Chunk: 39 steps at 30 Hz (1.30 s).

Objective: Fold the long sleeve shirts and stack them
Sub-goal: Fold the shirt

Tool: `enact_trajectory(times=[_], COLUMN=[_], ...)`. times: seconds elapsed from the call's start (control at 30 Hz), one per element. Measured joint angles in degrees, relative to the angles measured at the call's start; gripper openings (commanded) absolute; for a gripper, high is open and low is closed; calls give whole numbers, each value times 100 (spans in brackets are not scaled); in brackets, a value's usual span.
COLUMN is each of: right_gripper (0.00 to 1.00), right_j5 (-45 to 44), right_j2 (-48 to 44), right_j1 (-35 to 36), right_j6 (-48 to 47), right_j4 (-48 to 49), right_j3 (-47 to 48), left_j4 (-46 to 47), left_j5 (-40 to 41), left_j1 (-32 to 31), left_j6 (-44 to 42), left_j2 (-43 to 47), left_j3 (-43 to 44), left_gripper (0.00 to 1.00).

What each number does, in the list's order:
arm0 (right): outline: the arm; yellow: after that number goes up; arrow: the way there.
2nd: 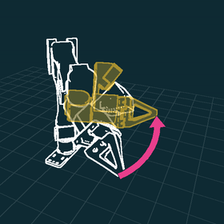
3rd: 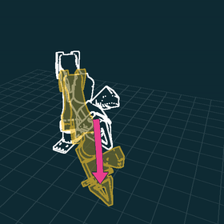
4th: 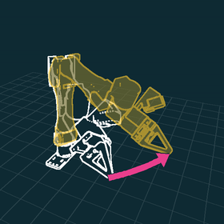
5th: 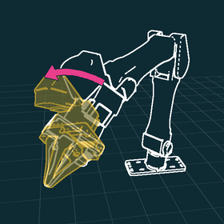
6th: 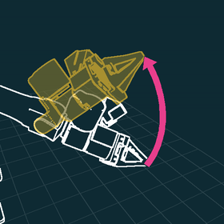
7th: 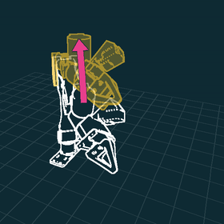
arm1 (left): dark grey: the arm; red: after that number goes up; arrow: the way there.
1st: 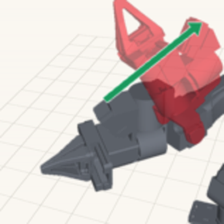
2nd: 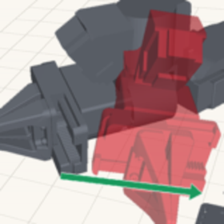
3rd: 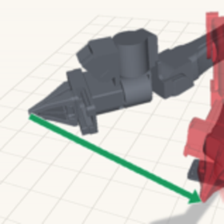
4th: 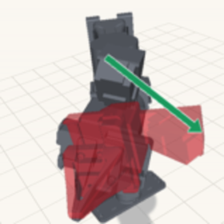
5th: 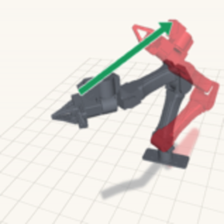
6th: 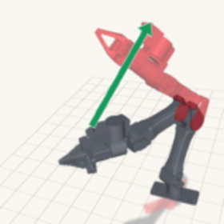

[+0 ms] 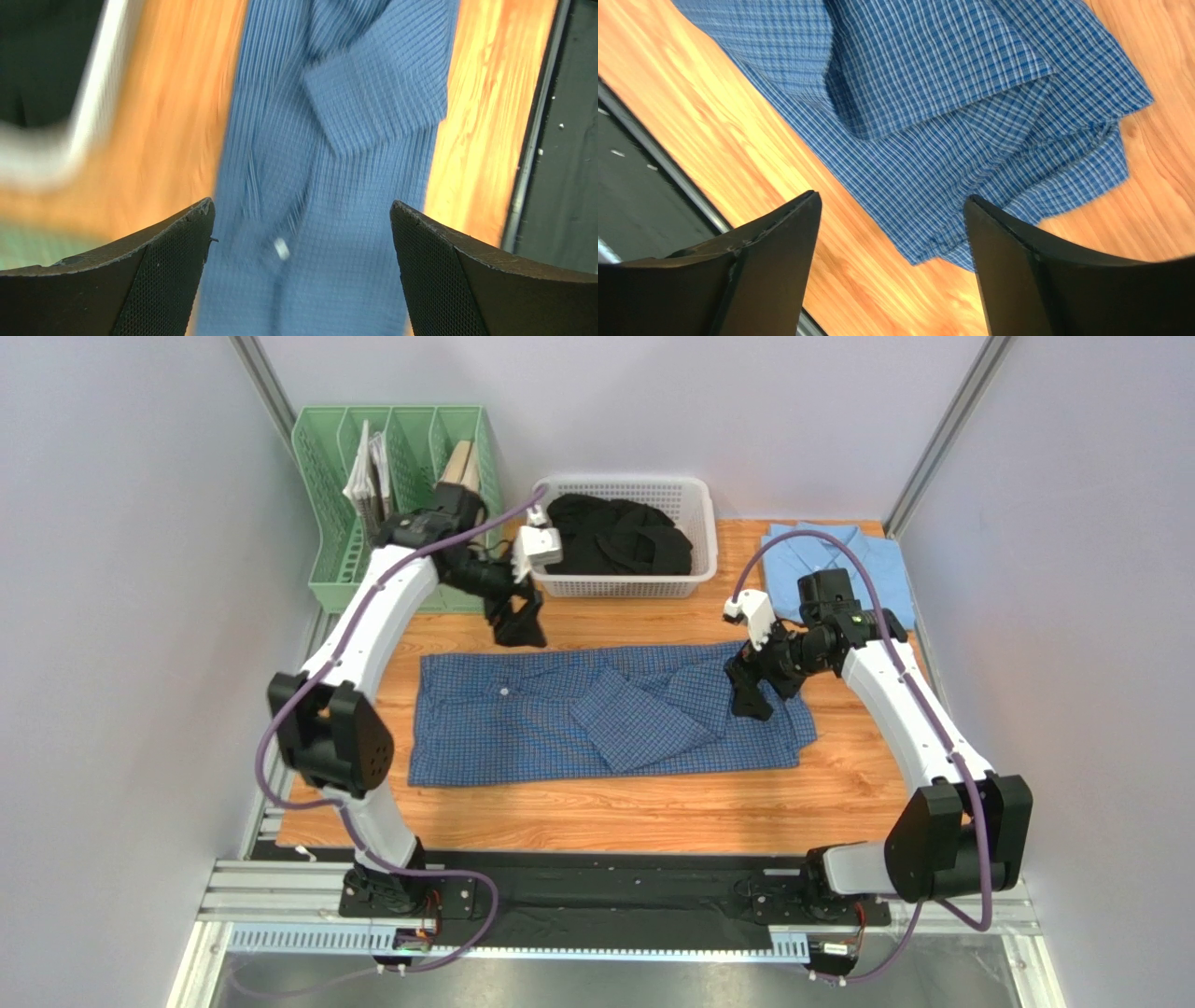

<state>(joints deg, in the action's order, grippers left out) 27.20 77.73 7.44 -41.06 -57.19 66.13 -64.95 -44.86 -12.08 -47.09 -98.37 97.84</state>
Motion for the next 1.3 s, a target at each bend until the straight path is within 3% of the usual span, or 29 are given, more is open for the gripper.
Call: enact_trajectory(times=[0.17,0.33,0.57,0.67,0.77,0.87,0.9,0.97,1.1,1.3], right_gripper=[95,95,95,95,96,96,96,96,94,82], right_j5=[286,275,225,214,186,181,181,188,271,511], right_j2=[17,-33,-195,-210,-210,-210,-210,-210,-190,33], right_j1=[0,-4,-109,-164,-205,-286,-323,-400,-566,-907], right_j6=[262,374,382,380,378,376,378,380,479,903], right_j4=[-55,-140,-341,-350,-352,-348,-341,-330,-262,-114], right_j3=[181,219,219,219,219,216,216,212,212,212], left_j4=[61,46,-68,-153,-358,-605,-671,-772,-767,-442], left_j5=[-299,-118,313,476,662,841,894,1054,1569,2629], left_j1=[-804,-1397,-1893,-2022,-2122,-2190,-2199,-2208,-2208,-2205], left_j6=[-614,-1279,-2149,-2435,-2649,-2693,-2649,-2581,-2184,-1497], left_j2=[-1270,-2212,-2640,-2723,-2852,-2951,-2951,-2933,-2844,-2391], left_j3=[988,1075,1108,1172,1215,1248,1248,1250,1377,2417], left_gripper=[99,99,97,87,69,39,14,1,0,0])
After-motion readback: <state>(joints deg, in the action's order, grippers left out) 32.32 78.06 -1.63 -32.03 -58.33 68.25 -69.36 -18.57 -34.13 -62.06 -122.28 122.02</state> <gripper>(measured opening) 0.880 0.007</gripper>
